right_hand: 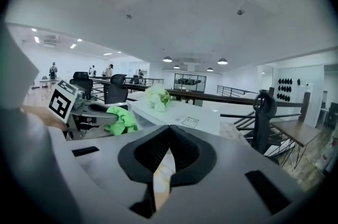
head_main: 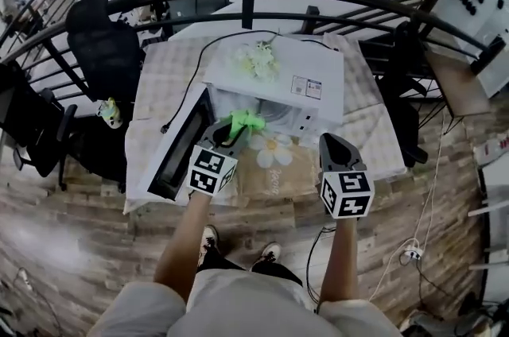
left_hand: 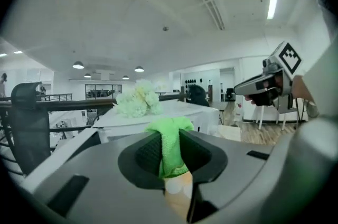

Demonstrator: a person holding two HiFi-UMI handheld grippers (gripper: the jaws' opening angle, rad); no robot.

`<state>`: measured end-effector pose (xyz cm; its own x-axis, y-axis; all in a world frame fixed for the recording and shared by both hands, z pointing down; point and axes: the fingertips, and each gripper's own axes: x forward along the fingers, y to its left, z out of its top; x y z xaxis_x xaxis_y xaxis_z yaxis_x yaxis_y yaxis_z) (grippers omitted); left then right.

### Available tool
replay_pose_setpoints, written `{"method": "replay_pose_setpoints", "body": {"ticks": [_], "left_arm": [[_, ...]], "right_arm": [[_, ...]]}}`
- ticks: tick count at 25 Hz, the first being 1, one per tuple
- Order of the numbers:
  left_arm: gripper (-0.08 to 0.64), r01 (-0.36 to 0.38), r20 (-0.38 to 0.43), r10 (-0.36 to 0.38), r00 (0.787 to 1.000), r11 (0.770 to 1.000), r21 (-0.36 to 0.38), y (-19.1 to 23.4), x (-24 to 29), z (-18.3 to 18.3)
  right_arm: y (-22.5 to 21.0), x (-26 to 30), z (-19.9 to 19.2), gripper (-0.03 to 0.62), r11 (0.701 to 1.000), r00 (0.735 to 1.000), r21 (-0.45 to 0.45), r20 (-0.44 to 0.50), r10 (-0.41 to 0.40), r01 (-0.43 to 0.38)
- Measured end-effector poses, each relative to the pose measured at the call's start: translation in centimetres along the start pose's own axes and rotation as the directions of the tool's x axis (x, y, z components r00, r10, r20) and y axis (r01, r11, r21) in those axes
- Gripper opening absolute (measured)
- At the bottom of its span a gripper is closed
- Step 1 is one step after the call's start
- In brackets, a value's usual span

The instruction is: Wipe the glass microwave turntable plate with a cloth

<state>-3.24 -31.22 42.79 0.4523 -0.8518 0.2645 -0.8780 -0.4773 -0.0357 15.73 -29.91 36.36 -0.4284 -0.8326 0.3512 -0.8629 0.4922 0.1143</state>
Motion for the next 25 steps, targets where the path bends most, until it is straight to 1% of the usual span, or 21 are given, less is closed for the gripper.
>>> {"method": "replay_pose_setpoints", "body": {"ticks": [2, 4, 7, 9, 13, 18, 21, 25], "left_arm": [[0.092, -0.006, 0.049, 0.006, 0.999, 1.0, -0.01, 0.3, -2.3, 1.9], [0.092, -0.006, 0.094, 0.006, 0.996, 1.0, -0.004, 0.7, -4.0, 3.9], [0.092, -0.019, 0.151, 0.012, 0.989, 0.999, 0.048, 1.2, -6.2, 6.7], [0.092, -0.039, 0.177, 0.025, 0.984, 0.996, 0.076, 1.8, -7.5, 8.3], [0.092, -0.061, 0.221, 0.039, 0.974, 0.994, 0.094, 2.6, -9.9, 10.5], [0.094, -0.114, 0.248, 0.069, 0.966, 0.978, 0.174, 4.0, -12.3, 12.8], [0.094, -0.133, 0.27, 0.079, 0.96, 0.973, 0.187, 4.2, -13.5, 14.3], [0.094, -0.155, 0.302, 0.087, 0.949, 0.965, 0.21, 4.4, -14.3, 16.0]], "right_arm": [[0.2, -1.3, 2.1, 0.015, 0.999, 0.999, -0.016, 0.031, -0.027, 0.027], [0.7, -2.4, 3.9, 0.015, 0.998, 0.997, -0.045, 0.057, -0.044, 0.046], [1.8, -3.7, 5.9, 0.015, 0.992, 0.995, -0.101, 0.08, -0.062, 0.07], [2.4, -4.2, 6.9, 0.015, 0.99, 0.994, -0.118, 0.094, -0.064, 0.075], [3.7, -4.8, 8.6, 0.014, 0.986, 0.991, -0.147, 0.123, -0.056, 0.074], [5.1, -4.8, 10.5, 0.014, 0.979, 0.989, -0.19, 0.141, -0.049, 0.076], [5.8, -5.0, 11.6, 0.014, 0.974, 0.988, -0.215, 0.146, -0.045, 0.076], [6.1, -5.0, 12.5, 0.014, 0.972, 0.986, -0.222, 0.162, -0.045, 0.081]]}}
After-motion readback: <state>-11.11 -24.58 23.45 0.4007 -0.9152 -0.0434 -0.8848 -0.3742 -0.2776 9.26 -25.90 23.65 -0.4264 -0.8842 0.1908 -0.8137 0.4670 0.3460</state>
